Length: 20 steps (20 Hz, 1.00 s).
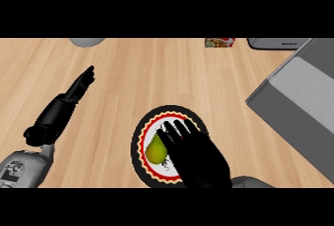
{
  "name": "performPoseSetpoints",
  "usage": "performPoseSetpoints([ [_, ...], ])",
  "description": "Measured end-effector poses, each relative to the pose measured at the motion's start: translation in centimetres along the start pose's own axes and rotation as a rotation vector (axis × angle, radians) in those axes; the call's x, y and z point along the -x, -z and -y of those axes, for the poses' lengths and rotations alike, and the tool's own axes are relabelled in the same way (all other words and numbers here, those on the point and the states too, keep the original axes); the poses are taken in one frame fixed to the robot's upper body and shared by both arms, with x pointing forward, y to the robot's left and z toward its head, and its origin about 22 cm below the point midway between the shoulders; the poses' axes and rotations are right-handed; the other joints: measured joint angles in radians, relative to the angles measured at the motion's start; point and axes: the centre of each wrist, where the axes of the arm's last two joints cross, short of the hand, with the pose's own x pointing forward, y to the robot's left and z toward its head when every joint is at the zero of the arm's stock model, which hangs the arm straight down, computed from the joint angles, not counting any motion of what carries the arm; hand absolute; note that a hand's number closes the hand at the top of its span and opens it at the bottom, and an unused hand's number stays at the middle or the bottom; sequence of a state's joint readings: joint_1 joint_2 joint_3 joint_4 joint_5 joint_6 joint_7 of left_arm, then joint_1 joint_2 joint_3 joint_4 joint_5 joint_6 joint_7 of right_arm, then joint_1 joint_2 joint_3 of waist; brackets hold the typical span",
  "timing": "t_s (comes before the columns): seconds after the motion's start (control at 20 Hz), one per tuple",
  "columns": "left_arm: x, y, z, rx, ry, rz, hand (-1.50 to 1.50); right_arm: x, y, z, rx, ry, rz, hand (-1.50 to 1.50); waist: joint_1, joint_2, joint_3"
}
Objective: Pick the tomato from the plate and place it in the cardboard box
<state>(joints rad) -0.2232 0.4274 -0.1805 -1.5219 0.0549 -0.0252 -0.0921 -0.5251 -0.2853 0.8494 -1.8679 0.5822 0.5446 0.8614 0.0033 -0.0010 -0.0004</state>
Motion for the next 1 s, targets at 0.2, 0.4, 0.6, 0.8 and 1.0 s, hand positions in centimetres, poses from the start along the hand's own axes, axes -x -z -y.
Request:
performPoseSetpoints([
  [0.2,0.0,0.1,-0.3,0.007,0.000,0.002,0.00,-1.1,0.6,-0.9,0.021,-0.019,-0.032,-1.50,-0.001,0.000,0.000],
  [0.4,-0.1,-0.2,-0.9,0.008,0.005,-0.002,0.00,-0.9,1.4,-1.7,0.020,-0.043,-0.060,-1.50,-0.001,0.000,0.000],
  [0.6,-0.3,0.2,-0.6,0.000,0.004,-0.003,0.00,-0.5,3.1,-2.3,0.006,-0.070,-0.096,-1.50,0.000,0.001,0.000],
  [0.8,-0.5,0.0,-0.5,0.006,0.006,-0.004,0.00,0.0,3.7,-3.3,0.006,-0.086,-0.122,-1.50,-0.001,0.001,0.000],
  [1.0,-0.4,0.0,-0.2,0.009,0.002,-0.003,0.00,0.6,4.4,-3.9,0.004,-0.087,-0.125,-1.50,-0.001,0.001,0.000],
])
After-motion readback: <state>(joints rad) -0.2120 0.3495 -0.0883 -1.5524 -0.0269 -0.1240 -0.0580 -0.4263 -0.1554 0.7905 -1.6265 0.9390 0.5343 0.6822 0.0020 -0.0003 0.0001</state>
